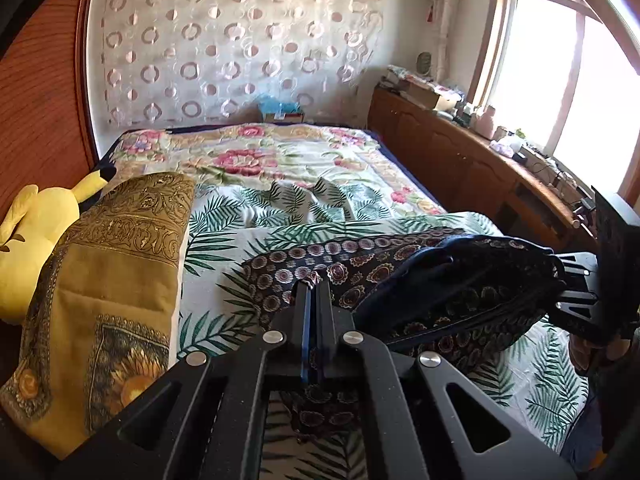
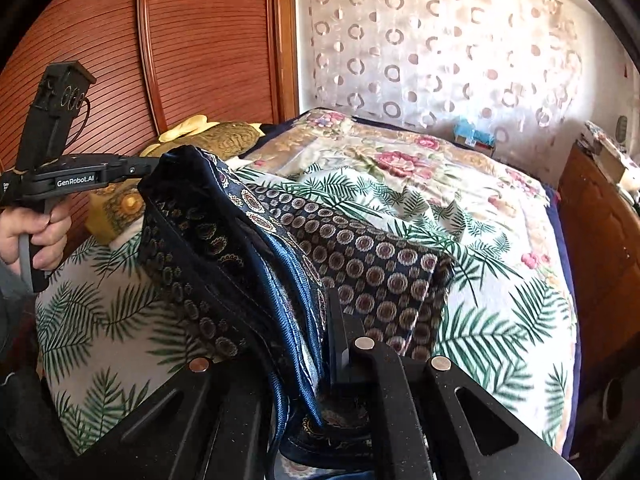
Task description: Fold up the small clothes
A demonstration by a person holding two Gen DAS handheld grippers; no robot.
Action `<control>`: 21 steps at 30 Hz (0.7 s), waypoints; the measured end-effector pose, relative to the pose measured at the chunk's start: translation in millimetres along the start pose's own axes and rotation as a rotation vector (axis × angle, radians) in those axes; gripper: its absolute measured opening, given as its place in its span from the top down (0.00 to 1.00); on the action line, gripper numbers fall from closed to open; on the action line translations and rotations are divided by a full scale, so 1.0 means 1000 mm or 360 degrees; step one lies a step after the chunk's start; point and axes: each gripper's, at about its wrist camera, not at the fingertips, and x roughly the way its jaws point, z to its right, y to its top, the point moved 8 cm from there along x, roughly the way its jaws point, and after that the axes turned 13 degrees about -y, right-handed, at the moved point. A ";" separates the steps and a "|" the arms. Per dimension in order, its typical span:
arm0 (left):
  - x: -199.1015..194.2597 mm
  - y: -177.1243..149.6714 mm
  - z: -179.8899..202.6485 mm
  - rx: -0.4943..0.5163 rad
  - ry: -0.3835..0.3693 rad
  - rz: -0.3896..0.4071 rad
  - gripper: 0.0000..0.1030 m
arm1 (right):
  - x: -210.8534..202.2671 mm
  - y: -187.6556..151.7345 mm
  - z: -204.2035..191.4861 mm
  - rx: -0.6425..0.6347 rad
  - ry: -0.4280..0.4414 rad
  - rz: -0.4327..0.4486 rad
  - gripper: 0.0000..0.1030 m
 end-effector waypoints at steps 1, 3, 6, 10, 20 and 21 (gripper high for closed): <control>0.004 0.001 -0.003 -0.0006 0.0009 -0.0018 0.98 | 0.005 0.002 0.000 -0.0001 0.0005 -0.0011 0.95; 0.011 0.002 -0.009 -0.0012 0.0025 -0.0042 0.98 | 0.016 0.007 0.001 -0.0003 0.0018 -0.0033 0.95; 0.021 0.005 -0.018 -0.0034 0.0045 -0.0076 0.98 | 0.036 0.019 0.004 0.0000 0.0033 -0.0065 0.95; 0.034 0.004 -0.029 -0.0058 0.0069 -0.0122 0.98 | 0.061 0.025 0.017 0.0000 0.0053 -0.0099 0.95; 0.046 0.000 -0.035 -0.0060 0.0063 -0.0172 0.73 | 0.102 0.040 0.031 0.0021 -0.0034 -0.0138 0.63; 0.044 0.001 -0.035 -0.0055 0.0065 -0.0157 0.64 | 0.100 0.044 0.036 0.0042 -0.0049 -0.0115 0.56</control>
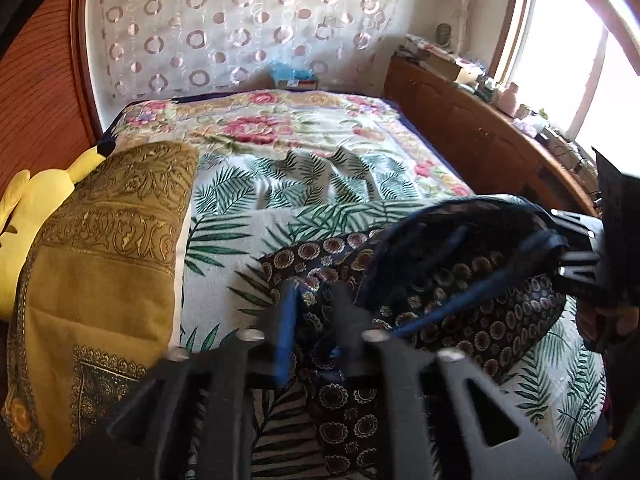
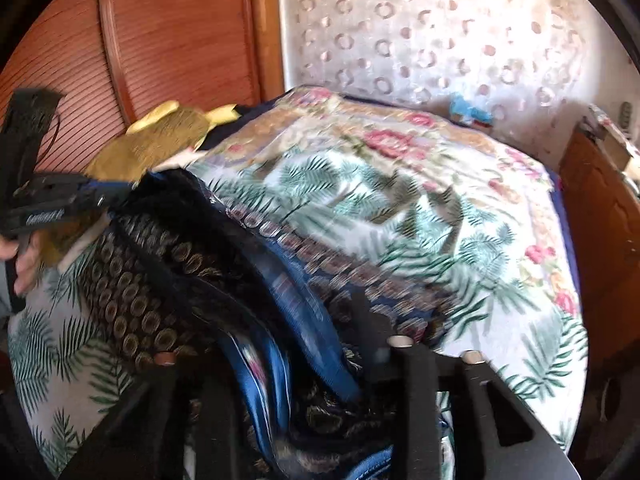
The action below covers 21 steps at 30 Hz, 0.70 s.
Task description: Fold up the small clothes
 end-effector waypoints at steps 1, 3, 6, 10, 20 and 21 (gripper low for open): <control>-0.004 0.001 0.000 0.0005 0.0000 0.0021 0.54 | -0.003 0.004 0.003 0.0018 0.0000 0.0024 0.54; -0.009 0.002 0.001 0.0004 -0.0026 0.0030 0.38 | -0.011 0.012 0.016 0.0058 -0.0060 0.0069 0.52; -0.014 0.002 0.003 0.0006 -0.0051 0.0049 0.20 | -0.023 0.016 0.034 0.0111 -0.0146 0.0108 0.48; -0.005 0.002 -0.002 0.0012 -0.0004 0.0019 0.20 | -0.035 0.002 0.046 0.0193 -0.0142 0.0105 0.41; 0.037 0.000 -0.022 -0.0036 0.0065 -0.0093 0.20 | -0.001 -0.046 0.045 0.0282 -0.0107 -0.0125 0.32; 0.039 0.000 -0.023 -0.0037 0.0067 -0.0097 0.20 | 0.005 -0.048 0.045 0.0288 -0.0110 -0.0144 0.32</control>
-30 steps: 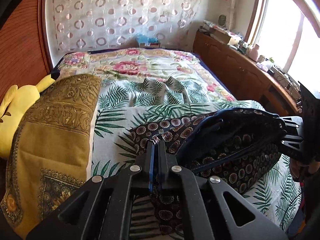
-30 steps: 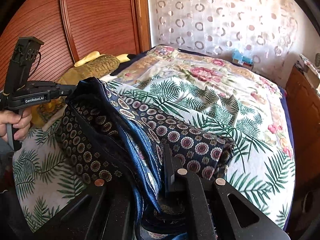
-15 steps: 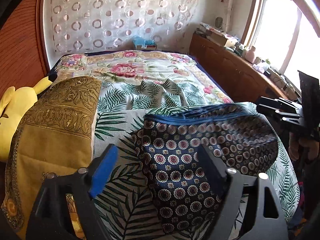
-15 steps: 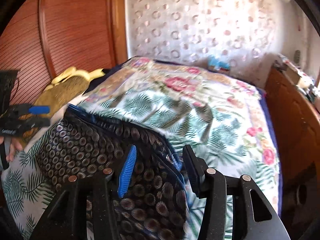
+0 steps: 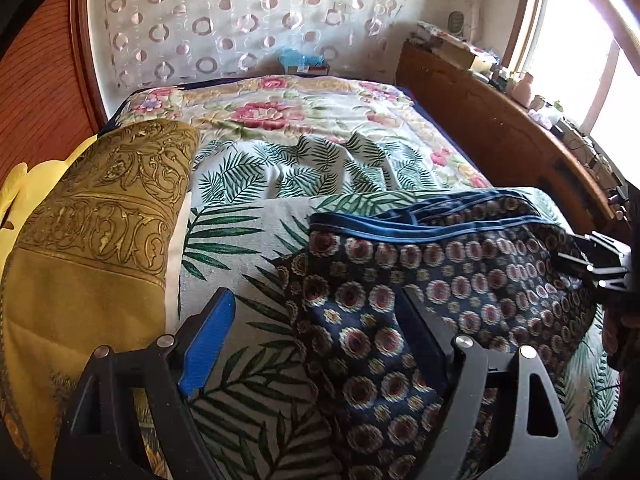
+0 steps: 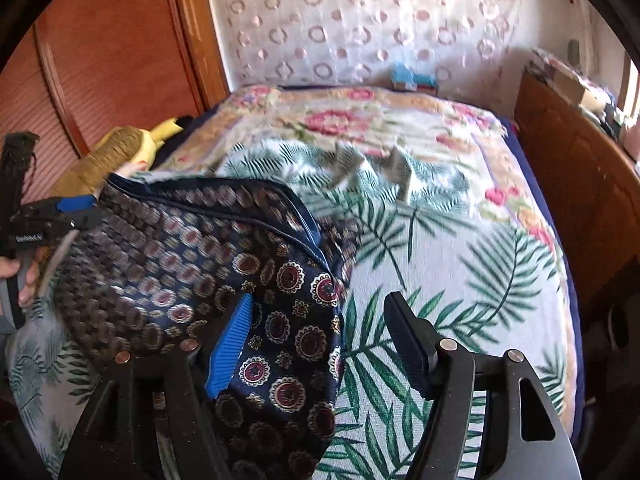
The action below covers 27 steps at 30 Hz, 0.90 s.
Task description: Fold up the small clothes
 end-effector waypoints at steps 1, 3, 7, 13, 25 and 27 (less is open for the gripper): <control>0.002 0.000 -0.001 -0.0005 0.0004 -0.0005 0.22 | 0.005 -0.001 0.000 0.0010 0.0005 -0.0018 0.32; 0.004 0.000 -0.002 -0.0006 0.0004 -0.0008 0.28 | 0.013 0.001 0.000 0.0046 0.0034 -0.0048 0.32; 0.011 -0.002 -0.006 -0.0047 -0.0026 -0.0033 0.42 | 0.022 0.008 -0.001 0.0075 0.0079 -0.0055 0.32; 0.021 -0.008 -0.007 -0.0071 -0.0025 -0.0067 0.43 | 0.030 0.016 0.002 0.0051 0.0090 -0.0037 0.32; 0.022 -0.002 0.000 -0.0070 -0.0128 -0.0049 0.84 | 0.036 0.014 -0.011 -0.0044 0.0170 -0.0027 0.55; 0.017 0.001 0.004 -0.0064 -0.0150 -0.0024 0.91 | 0.037 0.013 -0.013 -0.0047 0.0228 -0.0037 0.77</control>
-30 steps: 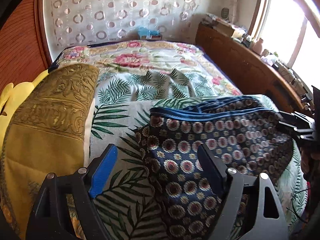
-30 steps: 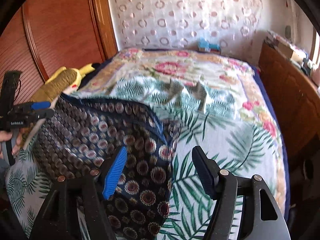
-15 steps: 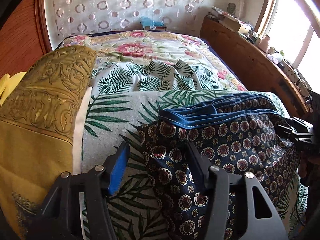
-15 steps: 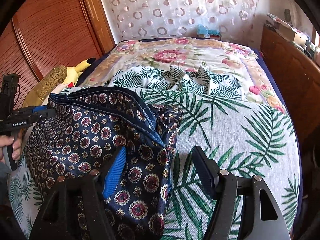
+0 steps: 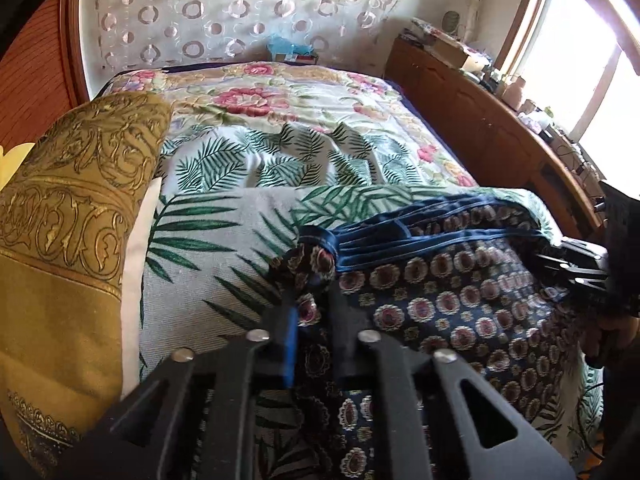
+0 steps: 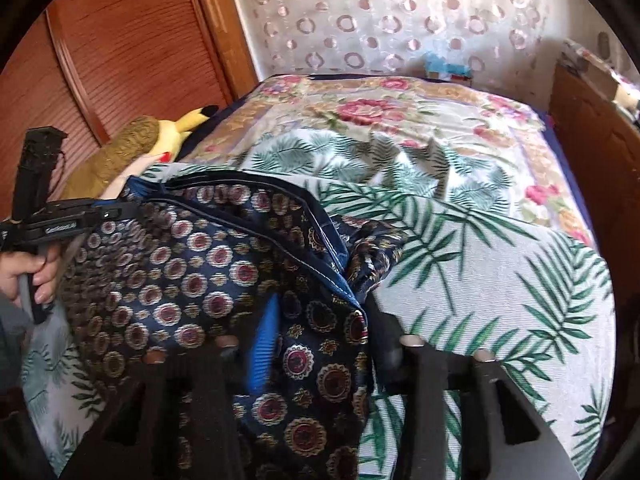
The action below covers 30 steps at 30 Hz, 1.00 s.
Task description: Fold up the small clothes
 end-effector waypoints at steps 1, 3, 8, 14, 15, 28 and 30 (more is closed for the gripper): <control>-0.006 0.002 0.005 0.0014 -0.0007 0.0041 0.94 | 0.001 0.000 -0.001 0.0004 0.0034 -0.0008 0.82; -0.016 0.007 0.013 0.0060 -0.0010 0.0095 0.95 | 0.001 -0.002 -0.001 0.0020 0.0080 -0.0010 0.87; -0.051 0.016 0.032 0.0116 -0.0044 0.0225 0.95 | -0.019 0.001 0.004 0.0061 0.0084 0.0115 0.90; -0.093 0.024 0.046 0.0186 -0.0018 0.0359 0.96 | -0.056 0.011 0.001 0.0058 0.0083 0.0310 0.90; -0.099 0.026 0.047 0.0196 -0.0008 0.0381 0.96 | -0.062 0.013 -0.001 0.0049 0.0080 0.0341 0.91; -0.171 0.025 0.038 0.0184 0.0108 0.0596 0.96 | -0.102 0.044 -0.031 -0.0164 0.0118 0.0571 0.91; -0.181 0.022 0.033 0.0174 0.0129 0.0627 0.96 | -0.105 0.046 -0.034 -0.0213 0.0126 0.0592 0.91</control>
